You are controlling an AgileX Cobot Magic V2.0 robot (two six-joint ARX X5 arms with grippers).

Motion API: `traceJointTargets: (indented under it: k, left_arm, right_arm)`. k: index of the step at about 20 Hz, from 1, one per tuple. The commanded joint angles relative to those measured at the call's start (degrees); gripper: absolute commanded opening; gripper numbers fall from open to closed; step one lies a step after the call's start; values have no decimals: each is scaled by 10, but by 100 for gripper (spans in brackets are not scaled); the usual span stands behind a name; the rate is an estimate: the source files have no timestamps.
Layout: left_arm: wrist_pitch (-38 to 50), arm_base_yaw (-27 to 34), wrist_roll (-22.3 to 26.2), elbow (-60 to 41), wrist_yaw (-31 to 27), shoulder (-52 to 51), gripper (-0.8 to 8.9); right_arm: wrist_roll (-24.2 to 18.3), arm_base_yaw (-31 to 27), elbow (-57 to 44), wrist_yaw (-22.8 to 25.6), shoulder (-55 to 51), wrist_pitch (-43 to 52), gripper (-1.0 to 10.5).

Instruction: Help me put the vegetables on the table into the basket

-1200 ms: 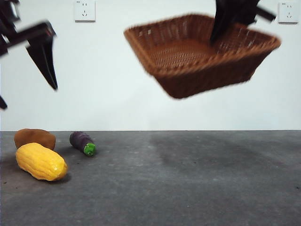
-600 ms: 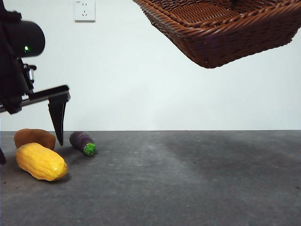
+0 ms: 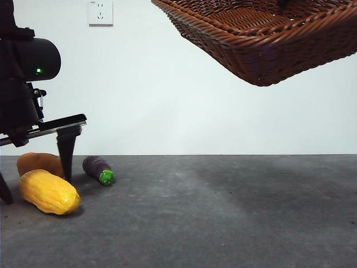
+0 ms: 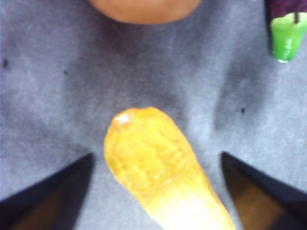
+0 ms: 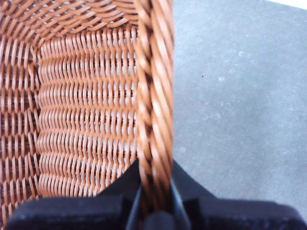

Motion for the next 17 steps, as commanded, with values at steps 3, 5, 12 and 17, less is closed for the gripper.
traceJointTargets:
  k: [3, 5, 12, 17]
  left_arm:
    - [13, -6, -5, -3, 9, 7, 17]
    - [30, -10, -4, -3, 13, 7, -10]
    - [42, -11, 149, -3, 34, -70, -8]
    - [40, -16, 211, -3, 94, -237, -8]
  right_arm:
    - [-2, 0, -2, -28, -4, 8, -15]
    - [-2, 0, -2, -28, -4, 8, -15]
    - [6, 0, -3, -20, 10, -6, -15]
    - [51, 0, -18, -17, 68, 8, -15]
